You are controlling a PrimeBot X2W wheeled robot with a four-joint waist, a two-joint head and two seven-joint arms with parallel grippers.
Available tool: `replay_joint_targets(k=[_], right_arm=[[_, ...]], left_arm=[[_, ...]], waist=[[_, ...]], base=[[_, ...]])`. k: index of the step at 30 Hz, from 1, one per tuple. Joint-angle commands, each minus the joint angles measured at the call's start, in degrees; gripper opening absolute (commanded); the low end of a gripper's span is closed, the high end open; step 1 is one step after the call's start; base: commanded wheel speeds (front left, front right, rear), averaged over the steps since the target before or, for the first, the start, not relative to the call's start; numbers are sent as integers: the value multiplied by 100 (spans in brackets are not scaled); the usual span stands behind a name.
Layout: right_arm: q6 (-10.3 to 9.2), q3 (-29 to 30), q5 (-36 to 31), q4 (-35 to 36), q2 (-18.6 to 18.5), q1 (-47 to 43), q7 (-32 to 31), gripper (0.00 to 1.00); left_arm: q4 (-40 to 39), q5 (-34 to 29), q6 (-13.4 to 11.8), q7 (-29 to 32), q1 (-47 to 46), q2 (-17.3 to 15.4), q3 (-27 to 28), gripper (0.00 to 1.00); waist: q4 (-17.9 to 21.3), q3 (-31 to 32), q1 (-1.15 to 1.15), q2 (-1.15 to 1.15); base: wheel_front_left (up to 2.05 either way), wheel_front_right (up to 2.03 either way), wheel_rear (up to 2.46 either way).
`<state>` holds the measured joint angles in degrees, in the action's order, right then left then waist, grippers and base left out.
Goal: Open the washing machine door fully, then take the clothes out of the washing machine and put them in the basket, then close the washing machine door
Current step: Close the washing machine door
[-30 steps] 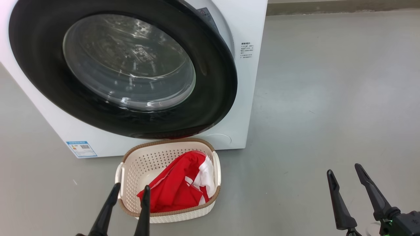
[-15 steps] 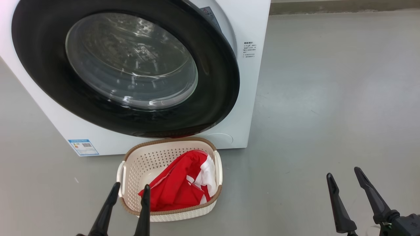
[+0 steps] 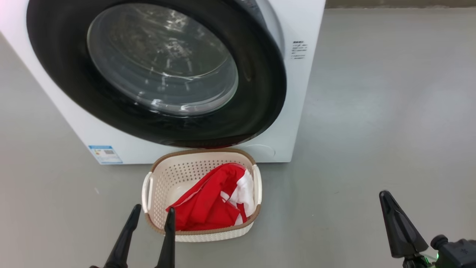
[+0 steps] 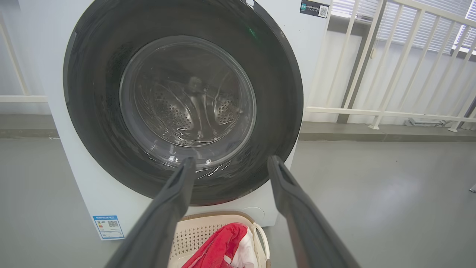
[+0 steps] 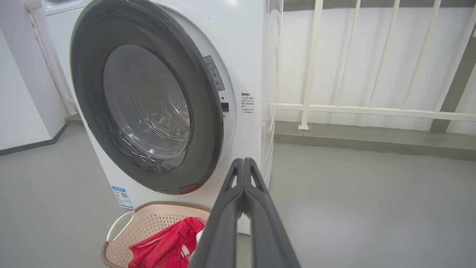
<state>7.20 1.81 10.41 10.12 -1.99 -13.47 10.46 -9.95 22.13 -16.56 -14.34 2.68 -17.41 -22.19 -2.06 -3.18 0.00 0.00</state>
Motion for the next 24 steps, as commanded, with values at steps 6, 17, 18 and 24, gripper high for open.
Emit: replay_joint_targets(k=[6, 17, 18, 24], right_arm=[[29, -186, -89, 86, -88, 571, -94, 0], [29, -224, -181, -112, -88, 1153, -210, 0], [29, -235, -192, -131, -88, 1215, -213, 0], [29, -367, -284, -282, -88, 1567, -244, 0]], left_arm=[[-167, -126, 119, -65, -238, 29, 224, 100], [-156, -241, 253, -65, -380, 197, 247, 100], [-153, -250, 271, -65, -398, 214, 253, 100], [-132, -309, 357, -65, -493, 308, 272, 100]], waist=[[-365, -258, 0, 0], [-767, -578, 0, 0], [-792, -614, 0, 0], [-884, -800, 0, 0]], base=[[0, 0, 0], [0, 0, 0], [0, 0, 0], [0, 0, 0]])
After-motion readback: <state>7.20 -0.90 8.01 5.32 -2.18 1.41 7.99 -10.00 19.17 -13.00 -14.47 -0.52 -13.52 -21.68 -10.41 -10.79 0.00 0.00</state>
